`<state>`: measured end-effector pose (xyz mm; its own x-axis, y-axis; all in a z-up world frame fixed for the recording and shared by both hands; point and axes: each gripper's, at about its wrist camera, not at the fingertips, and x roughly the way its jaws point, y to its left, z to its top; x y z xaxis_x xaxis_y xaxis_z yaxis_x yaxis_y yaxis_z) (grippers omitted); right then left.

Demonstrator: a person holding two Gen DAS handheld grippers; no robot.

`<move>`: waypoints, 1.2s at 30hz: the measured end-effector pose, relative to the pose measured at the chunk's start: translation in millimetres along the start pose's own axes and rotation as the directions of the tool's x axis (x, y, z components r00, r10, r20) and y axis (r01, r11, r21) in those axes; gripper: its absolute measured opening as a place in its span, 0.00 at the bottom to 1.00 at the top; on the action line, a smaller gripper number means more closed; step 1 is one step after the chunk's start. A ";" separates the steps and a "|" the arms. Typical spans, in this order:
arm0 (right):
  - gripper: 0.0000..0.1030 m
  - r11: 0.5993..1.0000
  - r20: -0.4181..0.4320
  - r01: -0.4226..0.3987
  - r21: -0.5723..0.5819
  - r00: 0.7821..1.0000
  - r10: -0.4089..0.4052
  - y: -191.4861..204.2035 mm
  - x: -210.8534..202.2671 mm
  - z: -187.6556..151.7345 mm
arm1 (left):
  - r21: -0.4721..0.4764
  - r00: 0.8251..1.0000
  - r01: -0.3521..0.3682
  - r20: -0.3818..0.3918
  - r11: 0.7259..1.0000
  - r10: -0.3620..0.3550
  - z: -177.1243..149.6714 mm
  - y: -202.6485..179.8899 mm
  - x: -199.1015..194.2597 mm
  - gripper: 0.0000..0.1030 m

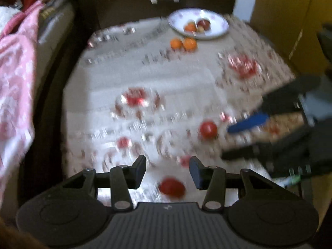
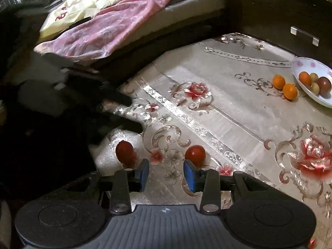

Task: Organize fruits
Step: 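Carry both held red tomatoes across the table toward the white bowl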

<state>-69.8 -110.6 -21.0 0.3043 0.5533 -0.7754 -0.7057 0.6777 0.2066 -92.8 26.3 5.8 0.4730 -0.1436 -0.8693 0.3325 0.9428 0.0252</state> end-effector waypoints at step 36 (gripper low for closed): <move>0.36 0.997 0.001 0.034 0.069 0.999 -0.034 -24.4 12.4 -1.1 | -0.036 0.990 0.017 -0.141 0.999 -0.022 -1.3 1.1 45.5 0.37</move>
<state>-49.5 -120.9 -36.3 0.3289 0.5300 -0.7816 -0.6488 0.7282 0.2208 -72.0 21.2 -34.4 0.3458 -0.1205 -0.9305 0.3109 0.9504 -0.0075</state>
